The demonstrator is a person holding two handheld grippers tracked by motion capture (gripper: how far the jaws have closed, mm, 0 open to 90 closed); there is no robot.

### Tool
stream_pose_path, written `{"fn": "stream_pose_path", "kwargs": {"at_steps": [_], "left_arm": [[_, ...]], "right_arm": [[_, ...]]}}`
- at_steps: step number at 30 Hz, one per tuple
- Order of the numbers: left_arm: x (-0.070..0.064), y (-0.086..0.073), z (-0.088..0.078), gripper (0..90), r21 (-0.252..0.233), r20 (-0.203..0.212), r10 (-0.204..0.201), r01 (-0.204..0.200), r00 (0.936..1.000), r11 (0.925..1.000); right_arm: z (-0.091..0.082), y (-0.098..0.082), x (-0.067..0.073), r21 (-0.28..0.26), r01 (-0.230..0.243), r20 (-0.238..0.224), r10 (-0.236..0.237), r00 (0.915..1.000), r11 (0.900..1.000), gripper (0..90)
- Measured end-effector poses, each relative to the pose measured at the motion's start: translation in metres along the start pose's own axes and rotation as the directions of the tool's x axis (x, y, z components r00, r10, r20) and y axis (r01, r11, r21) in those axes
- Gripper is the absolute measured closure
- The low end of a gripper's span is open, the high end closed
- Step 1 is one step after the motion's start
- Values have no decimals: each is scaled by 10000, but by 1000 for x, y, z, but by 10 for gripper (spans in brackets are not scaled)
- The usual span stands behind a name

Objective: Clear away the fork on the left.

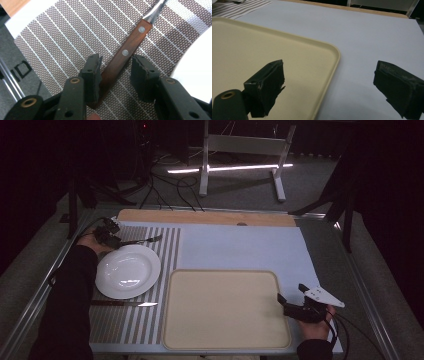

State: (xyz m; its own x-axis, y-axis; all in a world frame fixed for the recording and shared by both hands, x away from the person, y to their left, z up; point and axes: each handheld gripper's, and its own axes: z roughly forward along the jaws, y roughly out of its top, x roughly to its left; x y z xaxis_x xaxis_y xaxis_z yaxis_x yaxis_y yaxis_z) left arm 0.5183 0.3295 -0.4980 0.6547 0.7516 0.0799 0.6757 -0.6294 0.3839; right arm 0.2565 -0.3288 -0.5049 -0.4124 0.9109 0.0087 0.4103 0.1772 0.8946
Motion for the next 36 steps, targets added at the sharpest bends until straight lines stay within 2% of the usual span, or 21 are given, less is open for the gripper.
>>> {"fn": "stream_pose_path", "kwargs": {"at_steps": [4,9,12,16,21,24,27,28,30,36], "left_arm": [[-1,2,0,749,166,370,-64,58,9993,9998],[-3,7,0,765,526,168,-140,131,9998,9985],[-4,6,-1,767,461,90,-315,311,9995,9985],[-8,5,-1,769,399,-216,-247,255,9995,9989],[-9,5,-8,769,37,-828,-366,370,9959,9993],[-9,6,-17,770,-261,-1016,-430,405,9939,9988],[-8,6,-26,770,-536,-1171,-502,441,9919,9976],[-8,6,-28,770,-624,-1088,-546,480,9926,9969],[-8,5,-32,770,-693,-1259,-559,474,9905,9965],[-12,1,-40,770,-1014,-1261,-649,522,9899,9935]], "right_arm": [[-1,0,-1,4,-9,17,9,10000,10000,95],[-2,0,-1,1,-28,-15,28,10000,10000,96],[-2,0,-1,5,-54,-32,54,10000,10000,96],[-2,0,-1,-41,-110,-18,110,9999,9999,97],[-3,0,-1,-78,-118,-17,118,9999,9999,98],[-3,0,-1,-104,-134,-32,134,9999,9999,98],[-3,0,-2,-103,-166,-35,166,9999,9998,98],[-3,0,-2,-78,-187,-34,187,9998,9998,98],[-3,0,-2,-103,-209,-38,209,9998,9997,98],[-3,0,-1,-139,-254,-52,253,9997,9996,98]]}}
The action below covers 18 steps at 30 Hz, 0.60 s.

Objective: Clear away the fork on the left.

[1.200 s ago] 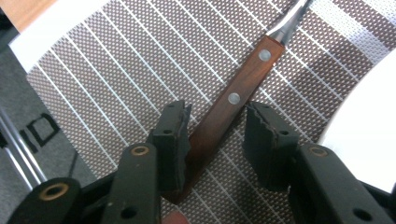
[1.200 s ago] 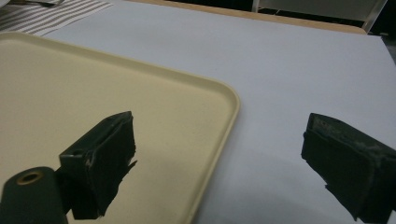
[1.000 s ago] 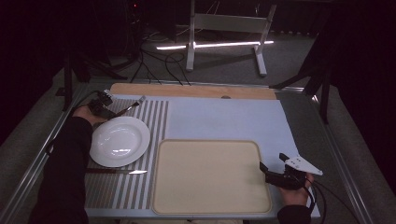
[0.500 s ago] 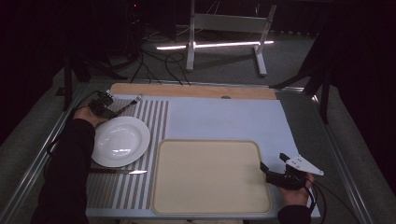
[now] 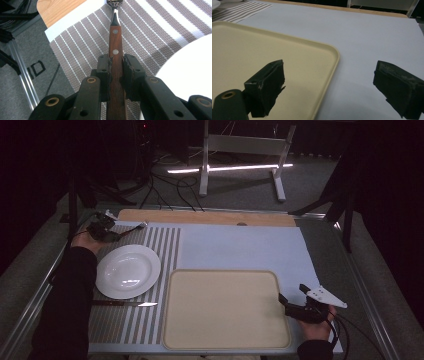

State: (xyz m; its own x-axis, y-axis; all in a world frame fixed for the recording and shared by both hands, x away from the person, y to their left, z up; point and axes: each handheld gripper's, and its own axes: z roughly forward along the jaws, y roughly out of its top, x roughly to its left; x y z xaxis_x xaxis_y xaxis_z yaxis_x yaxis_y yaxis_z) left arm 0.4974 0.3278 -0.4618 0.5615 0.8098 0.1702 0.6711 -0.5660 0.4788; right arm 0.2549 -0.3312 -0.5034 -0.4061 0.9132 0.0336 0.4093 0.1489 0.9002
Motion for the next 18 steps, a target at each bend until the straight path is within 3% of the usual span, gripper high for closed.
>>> {"fn": "stream_pose_path", "kwargs": {"at_steps": [10,18], "left_arm": [[-6,-5,-16,769,-752,227,-329,345,9992,9966],[-17,-8,-24,769,-928,430,-370,409,9984,9948]], "right_arm": [[0,1,1,3,45,-57,-45,10000,10000,98],[-1,2,3,-49,26,-107,-27,9999,10000,98]]}}
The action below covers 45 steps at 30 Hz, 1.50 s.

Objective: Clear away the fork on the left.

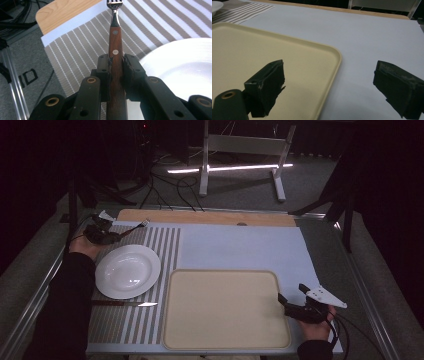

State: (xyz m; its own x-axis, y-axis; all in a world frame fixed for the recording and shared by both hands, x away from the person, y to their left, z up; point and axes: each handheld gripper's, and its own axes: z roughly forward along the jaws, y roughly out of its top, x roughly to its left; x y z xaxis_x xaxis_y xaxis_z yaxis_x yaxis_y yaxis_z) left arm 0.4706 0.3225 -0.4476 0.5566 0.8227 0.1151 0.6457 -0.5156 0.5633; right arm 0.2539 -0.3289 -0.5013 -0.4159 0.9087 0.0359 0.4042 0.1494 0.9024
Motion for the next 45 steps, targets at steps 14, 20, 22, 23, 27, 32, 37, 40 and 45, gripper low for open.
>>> {"fn": "stream_pose_path", "kwargs": {"at_steps": [14,20,22,23,27,32,37,40,45], "left_arm": [[-21,-2,-18,768,-484,-45,-147,145,9999,9987],[-35,-4,-25,768,-906,-133,-133,121,9998,9958],[-39,-4,-26,769,-991,-271,-74,46,9996,9951],[-40,-5,-27,769,-1025,-246,-57,32,9997,9947],[-46,-7,-28,770,-1095,-193,-109,88,9998,9939],[-54,-8,-31,770,-1383,-122,-166,147,9998,9903],[-63,-10,-35,769,-1661,-28,-240,232,9997,9858],[-69,-11,-38,769,-1722,-50,-153,142,9999,9850],[-80,-14,-42,769,-1822,-119,-84,61,9999,9832]], "right_arm": [[-1,2,2,-116,101,-58,-101,9999,9999,98],[-1,2,3,-151,78,-89,-80,9999,9999,98],[-1,2,3,-157,77,-95,-78,9999,9998,97],[-1,2,2,-159,74,-109,-76,9999,9998,97],[0,2,3,-160,91,-121,-92,9999,9998,97],[0,2,3,-134,90,-107,-91,9999,9999,98],[0,2,3,-146,108,-105,-109,9999,9998,98],[0,2,3,-147,103,-114,-105,9999,9998,98],[0,2,3,-148,103,-127,-105,9999,9998,98]]}}
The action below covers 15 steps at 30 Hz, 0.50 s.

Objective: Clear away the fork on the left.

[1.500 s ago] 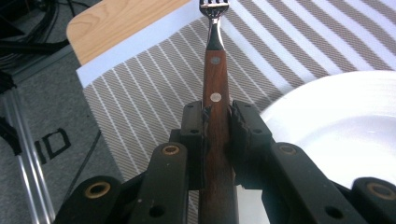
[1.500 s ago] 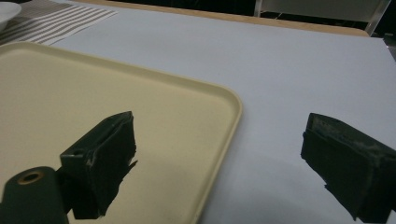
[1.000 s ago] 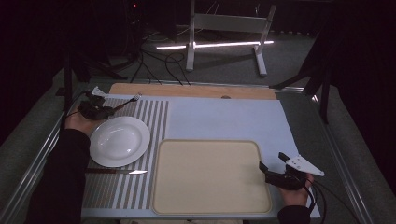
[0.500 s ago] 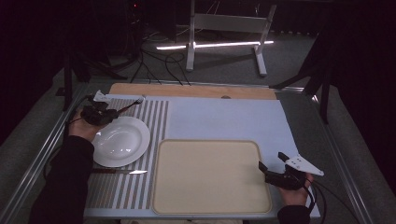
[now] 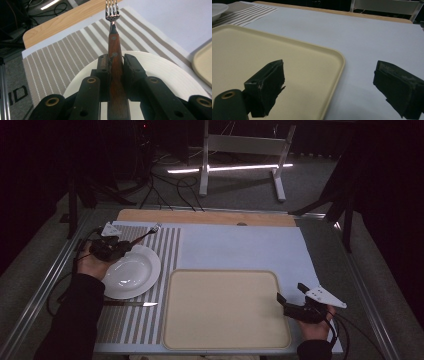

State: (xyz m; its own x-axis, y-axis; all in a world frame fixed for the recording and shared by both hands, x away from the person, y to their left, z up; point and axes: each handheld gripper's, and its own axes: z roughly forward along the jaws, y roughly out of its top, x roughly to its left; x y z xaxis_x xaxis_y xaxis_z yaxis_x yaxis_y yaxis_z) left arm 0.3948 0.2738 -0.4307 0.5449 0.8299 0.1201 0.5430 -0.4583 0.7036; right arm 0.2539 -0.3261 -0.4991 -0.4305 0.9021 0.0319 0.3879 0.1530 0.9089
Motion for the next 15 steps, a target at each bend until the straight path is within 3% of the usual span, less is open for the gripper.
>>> {"fn": "stream_pose_path", "kwargs": {"at_steps": [5,15], "left_arm": [[-11,-3,-4,769,-278,108,-130,132,9999,9995],[-34,-9,-8,768,-408,132,38,-32,9999,9992]], "right_arm": [[0,0,0,-11,-12,6,13,10000,10000,97],[0,0,0,-18,17,0,-17,10000,10000,97]]}}
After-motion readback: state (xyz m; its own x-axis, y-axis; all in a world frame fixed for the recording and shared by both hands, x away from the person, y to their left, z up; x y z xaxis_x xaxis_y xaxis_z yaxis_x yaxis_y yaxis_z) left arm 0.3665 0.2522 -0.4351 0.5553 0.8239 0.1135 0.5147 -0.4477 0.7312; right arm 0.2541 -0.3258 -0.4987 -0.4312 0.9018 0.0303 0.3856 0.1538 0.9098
